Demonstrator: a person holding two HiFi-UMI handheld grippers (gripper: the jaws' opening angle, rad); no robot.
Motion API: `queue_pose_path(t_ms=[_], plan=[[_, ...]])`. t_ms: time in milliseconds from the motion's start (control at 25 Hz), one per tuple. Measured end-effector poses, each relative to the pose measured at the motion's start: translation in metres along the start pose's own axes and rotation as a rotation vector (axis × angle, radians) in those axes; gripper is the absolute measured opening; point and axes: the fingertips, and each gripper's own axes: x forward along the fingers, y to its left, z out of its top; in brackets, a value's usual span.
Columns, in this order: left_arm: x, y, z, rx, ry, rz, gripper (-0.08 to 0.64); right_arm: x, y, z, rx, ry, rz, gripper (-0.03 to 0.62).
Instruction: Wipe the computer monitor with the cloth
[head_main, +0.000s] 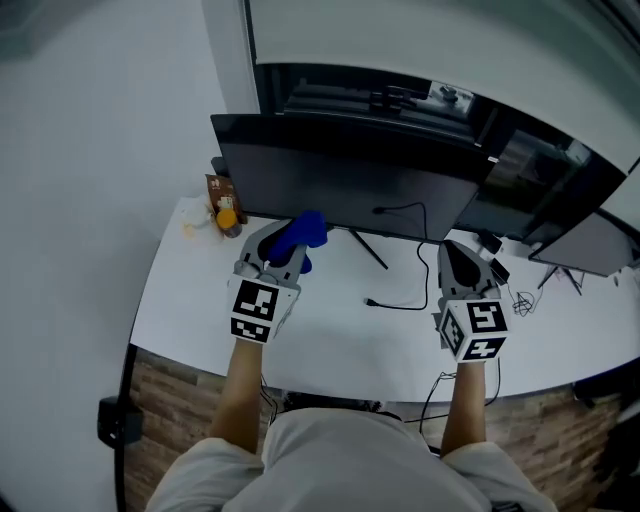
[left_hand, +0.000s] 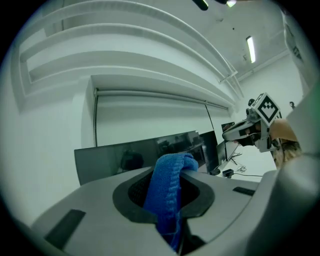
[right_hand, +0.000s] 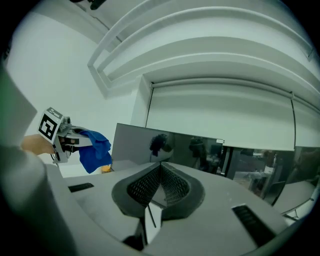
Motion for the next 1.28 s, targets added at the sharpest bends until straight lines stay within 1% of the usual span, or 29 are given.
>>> queue_pose_path(t_ms=[120, 280, 480, 640, 920, 1280], plan=[[0.009, -0.021, 0.019, 0.013, -0.019, -0.047, 0.078, -0.011, -0.016, 0.008, -0.017, -0.013, -0.032, 0.012], [0.014, -0.044, 0.046, 0.055, -0.064, -0.103, 0.078, -0.02, -0.027, 0.014, -0.048, -0.016, -0.061, 0.012], [0.019, -0.06, 0.058, 0.099, -0.092, -0.164, 0.078, -0.021, -0.025, 0.015, -0.068, -0.015, -0.075, 0.012], [0.021, -0.061, 0.056, 0.093, -0.09, -0.179, 0.078, -0.021, -0.021, 0.015, -0.076, -0.016, -0.075, 0.012], [0.021, -0.057, 0.054, 0.092, -0.078, -0.172, 0.078, -0.02, -0.019, 0.012, -0.081, -0.01, -0.068, 0.012], [0.023, -0.058, 0.054, 0.087, -0.08, -0.187, 0.078, -0.017, -0.014, 0.006, -0.076, 0.004, -0.06, 0.012]])
